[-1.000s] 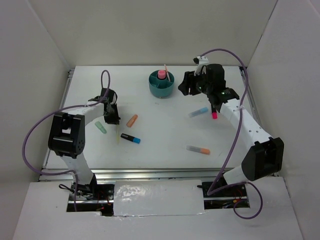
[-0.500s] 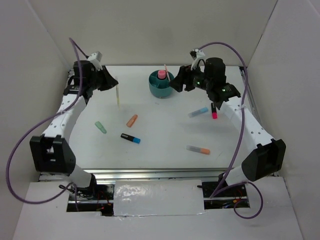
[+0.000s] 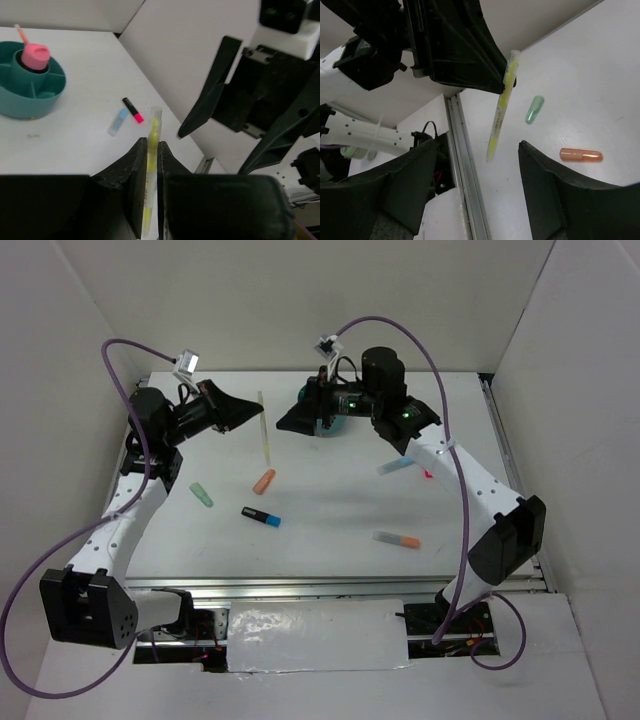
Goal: Sort the stationery into containers
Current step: Pick up the pen from the center of the board, then place the pen in the storage box.
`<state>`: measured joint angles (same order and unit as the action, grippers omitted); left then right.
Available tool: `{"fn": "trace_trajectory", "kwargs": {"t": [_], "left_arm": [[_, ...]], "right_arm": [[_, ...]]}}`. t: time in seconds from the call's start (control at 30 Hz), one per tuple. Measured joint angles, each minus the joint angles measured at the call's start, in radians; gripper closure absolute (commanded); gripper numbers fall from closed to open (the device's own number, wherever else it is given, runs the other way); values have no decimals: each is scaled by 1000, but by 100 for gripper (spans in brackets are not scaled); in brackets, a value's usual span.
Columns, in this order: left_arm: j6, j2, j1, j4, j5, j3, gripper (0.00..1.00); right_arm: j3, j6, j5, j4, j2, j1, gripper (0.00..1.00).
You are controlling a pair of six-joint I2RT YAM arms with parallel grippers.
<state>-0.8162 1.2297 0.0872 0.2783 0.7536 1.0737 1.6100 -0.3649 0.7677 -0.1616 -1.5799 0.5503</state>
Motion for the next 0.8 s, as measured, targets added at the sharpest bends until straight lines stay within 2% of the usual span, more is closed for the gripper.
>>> {"fn": "trace_trajectory", "kwargs": {"t": [0.13, 0.23, 0.4, 0.5, 0.53, 0.57, 0.6, 0.63, 0.7, 0.73, 0.8], "left_arm": [[-53, 0, 20, 57, 23, 0, 100], [-79, 0, 37, 77, 35, 0, 100], [-81, 0, 67, 82, 37, 0, 100], [-78, 0, 87, 80, 37, 0, 100], [-76, 0, 95, 77, 37, 2, 100], [-72, 0, 104, 73, 37, 2, 100], [-69, 0, 109, 69, 32, 3, 97], [-60, 0, 112, 62, 27, 5, 77], [-40, -2, 110, 47, 20, 13, 57], [-25, -2, 111, 32, 10, 21, 34], [6, -2, 109, -24, -8, 45, 22]], "right_arm": [[0, -3, 16, 0, -34, 43, 34], [0, 4, 16, -2, -56, 63, 42], [1, 14, 15, -4, -67, 69, 49], [14, 18, 15, -3, -75, 69, 59], [20, 18, 15, -3, -78, 69, 68], [23, 20, 14, -2, -81, 69, 73], [23, 21, 17, -4, -81, 69, 83], [23, 25, 18, -8, -82, 69, 88], [24, 26, 11, -13, -83, 66, 96], [24, 32, 10, -16, -84, 64, 100], [24, 48, 2, -18, -84, 57, 100]]}}
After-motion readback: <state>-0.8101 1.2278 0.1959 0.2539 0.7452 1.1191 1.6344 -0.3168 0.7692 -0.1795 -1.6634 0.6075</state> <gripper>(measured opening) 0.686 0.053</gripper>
